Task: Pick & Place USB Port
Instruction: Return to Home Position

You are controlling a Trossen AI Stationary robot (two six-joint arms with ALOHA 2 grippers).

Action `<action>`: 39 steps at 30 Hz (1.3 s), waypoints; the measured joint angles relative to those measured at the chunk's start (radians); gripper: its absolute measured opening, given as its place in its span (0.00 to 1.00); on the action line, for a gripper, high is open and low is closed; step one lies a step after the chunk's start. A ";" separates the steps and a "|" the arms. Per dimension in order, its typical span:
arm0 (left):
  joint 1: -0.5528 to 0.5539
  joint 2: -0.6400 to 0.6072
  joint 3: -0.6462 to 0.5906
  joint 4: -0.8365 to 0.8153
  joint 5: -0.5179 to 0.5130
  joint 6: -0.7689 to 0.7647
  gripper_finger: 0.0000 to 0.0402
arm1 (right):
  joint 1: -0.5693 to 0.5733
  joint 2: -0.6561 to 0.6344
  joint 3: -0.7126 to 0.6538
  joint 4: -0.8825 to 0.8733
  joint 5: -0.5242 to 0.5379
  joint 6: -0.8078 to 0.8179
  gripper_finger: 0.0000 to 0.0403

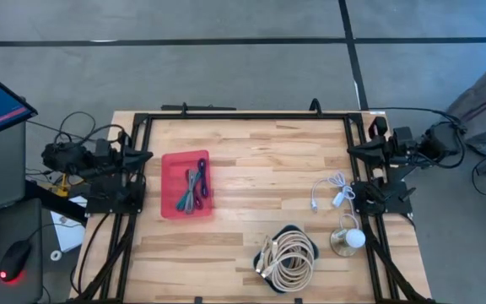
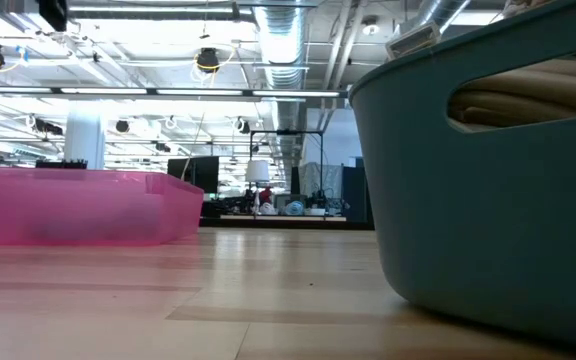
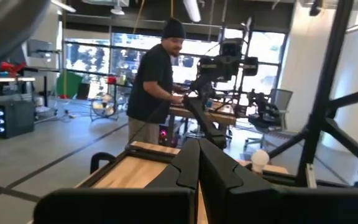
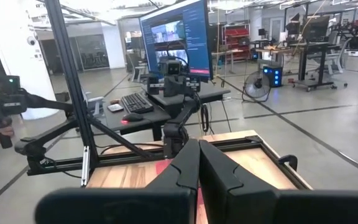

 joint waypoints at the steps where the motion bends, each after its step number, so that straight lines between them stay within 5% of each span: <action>1: 0.000 -0.016 -0.010 -0.001 0.007 0.001 0.01 | 0.000 0.000 0.000 0.000 0.000 0.000 0.00; 14: 0.000 -0.062 -0.081 0.025 0.043 0.019 0.01 | 0.000 -0.036 -0.018 -0.008 -0.006 0.018 0.00; 30: 0.000 -0.063 -0.084 0.029 0.042 0.015 0.01 | 0.000 -0.470 -0.436 0.304 -0.001 -0.064 0.00; 39: 0.000 -0.063 -0.084 0.037 0.042 0.015 0.01 | -0.002 -0.470 -0.464 0.237 -0.036 -0.012 0.00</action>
